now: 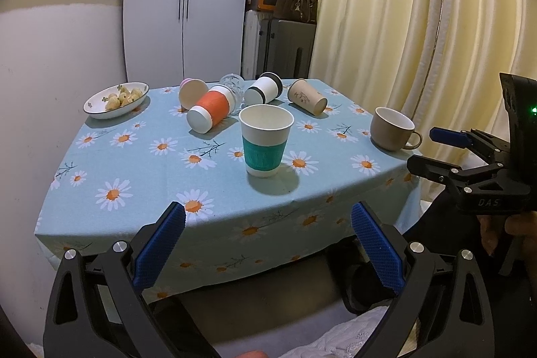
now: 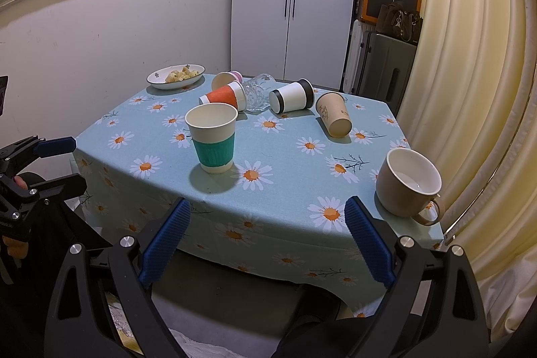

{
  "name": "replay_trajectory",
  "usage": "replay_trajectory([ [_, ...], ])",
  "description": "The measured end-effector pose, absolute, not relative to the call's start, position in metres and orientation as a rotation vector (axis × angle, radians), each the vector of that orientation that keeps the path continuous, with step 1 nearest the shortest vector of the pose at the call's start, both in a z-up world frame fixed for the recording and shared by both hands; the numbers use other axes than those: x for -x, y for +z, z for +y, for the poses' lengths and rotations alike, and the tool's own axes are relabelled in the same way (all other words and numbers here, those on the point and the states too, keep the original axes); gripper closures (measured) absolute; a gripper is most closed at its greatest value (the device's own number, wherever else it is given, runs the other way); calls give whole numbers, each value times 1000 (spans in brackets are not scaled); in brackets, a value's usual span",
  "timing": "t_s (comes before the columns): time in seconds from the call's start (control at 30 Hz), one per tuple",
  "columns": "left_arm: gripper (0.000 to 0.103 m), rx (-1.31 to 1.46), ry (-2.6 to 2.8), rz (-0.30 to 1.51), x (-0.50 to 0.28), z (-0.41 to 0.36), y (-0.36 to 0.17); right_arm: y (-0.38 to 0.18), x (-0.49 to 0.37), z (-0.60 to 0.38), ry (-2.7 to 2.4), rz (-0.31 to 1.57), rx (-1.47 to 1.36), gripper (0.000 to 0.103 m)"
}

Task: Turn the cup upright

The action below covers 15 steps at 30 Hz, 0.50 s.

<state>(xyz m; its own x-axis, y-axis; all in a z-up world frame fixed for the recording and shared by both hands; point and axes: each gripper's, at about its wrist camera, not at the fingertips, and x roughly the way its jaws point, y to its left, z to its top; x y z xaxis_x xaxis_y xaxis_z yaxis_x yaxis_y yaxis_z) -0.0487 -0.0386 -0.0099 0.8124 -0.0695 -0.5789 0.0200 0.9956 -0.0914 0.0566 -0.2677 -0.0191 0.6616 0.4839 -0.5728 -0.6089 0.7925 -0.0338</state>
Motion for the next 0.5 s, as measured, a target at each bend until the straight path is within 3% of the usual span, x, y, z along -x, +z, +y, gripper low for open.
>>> replay_trajectory([
  [0.5,6,83,-49,622,48,-39,-10,-20,-57,-270,624,578,234,11],
])
